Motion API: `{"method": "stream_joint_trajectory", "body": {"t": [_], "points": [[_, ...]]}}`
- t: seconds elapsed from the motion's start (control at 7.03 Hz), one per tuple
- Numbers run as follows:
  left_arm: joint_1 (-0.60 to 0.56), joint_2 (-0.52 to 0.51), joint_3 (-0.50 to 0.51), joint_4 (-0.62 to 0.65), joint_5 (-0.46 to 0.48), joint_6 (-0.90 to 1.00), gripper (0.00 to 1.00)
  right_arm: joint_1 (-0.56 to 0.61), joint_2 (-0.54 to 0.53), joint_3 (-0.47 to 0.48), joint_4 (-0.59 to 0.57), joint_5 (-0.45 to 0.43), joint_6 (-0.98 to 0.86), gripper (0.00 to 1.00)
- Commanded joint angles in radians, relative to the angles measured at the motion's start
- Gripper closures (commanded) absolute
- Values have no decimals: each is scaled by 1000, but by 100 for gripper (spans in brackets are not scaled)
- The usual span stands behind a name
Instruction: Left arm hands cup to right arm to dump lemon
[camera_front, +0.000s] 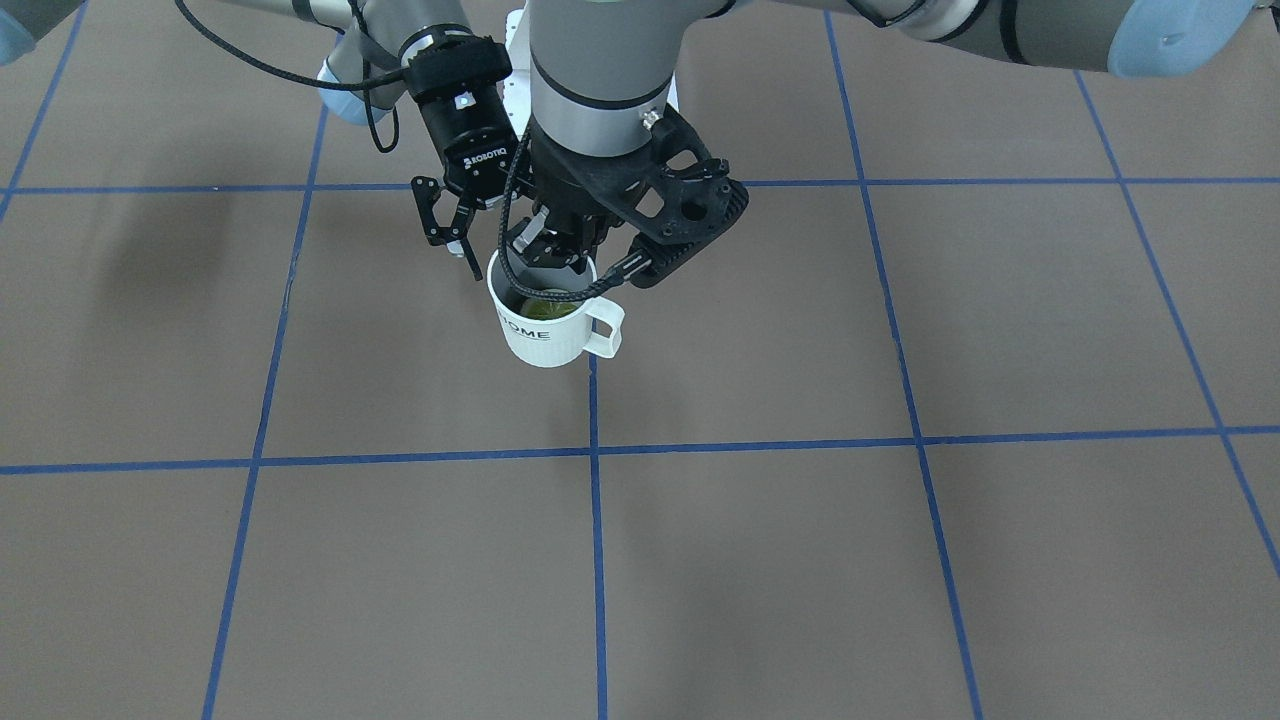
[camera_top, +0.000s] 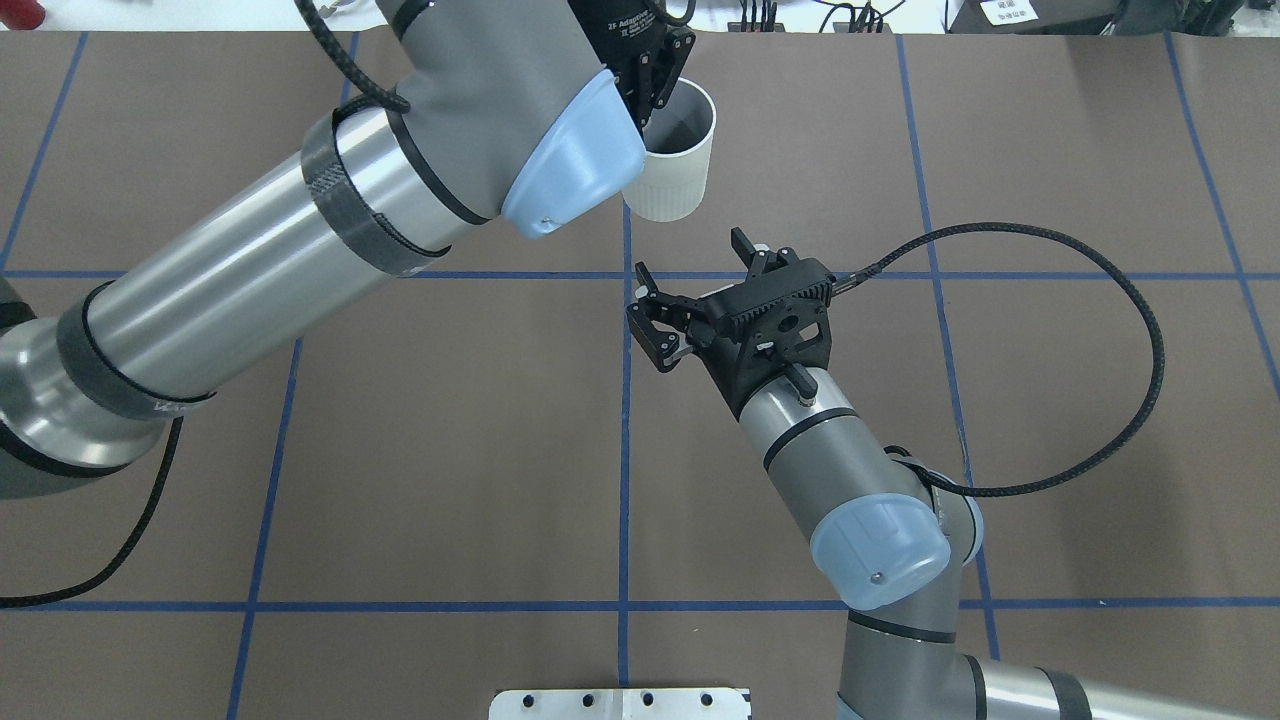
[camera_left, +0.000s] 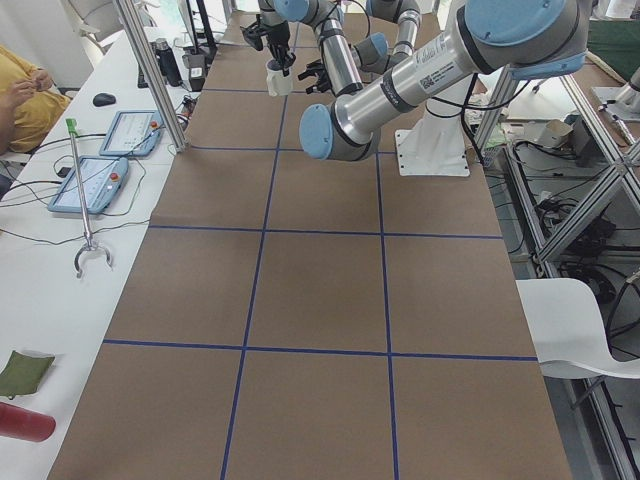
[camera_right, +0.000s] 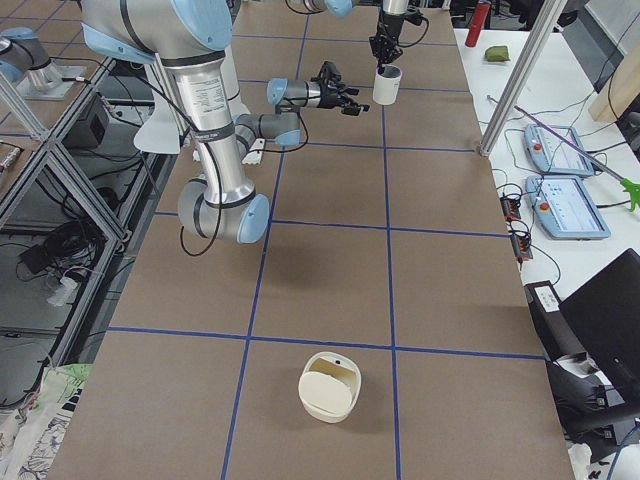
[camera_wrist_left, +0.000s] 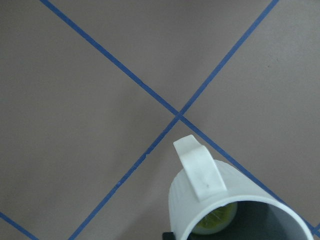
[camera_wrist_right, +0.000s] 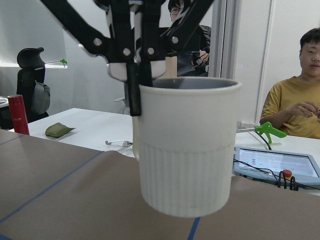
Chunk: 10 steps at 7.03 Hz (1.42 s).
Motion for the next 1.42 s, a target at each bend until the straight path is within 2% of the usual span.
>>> {"method": "stream_joint_trajectory", "body": {"t": [0.0,1.0,1.28], "points": [[7,0,-1,1,-1,0,100,-3,3,-1,0,-19,-6,2],[17,6,-19,15,-1,-1,100,9,16,-7,-2,-38,-8,2],[23,9,-29,15,-52,-1,100,17,22,-9,-5,-38,-8,2]]}}
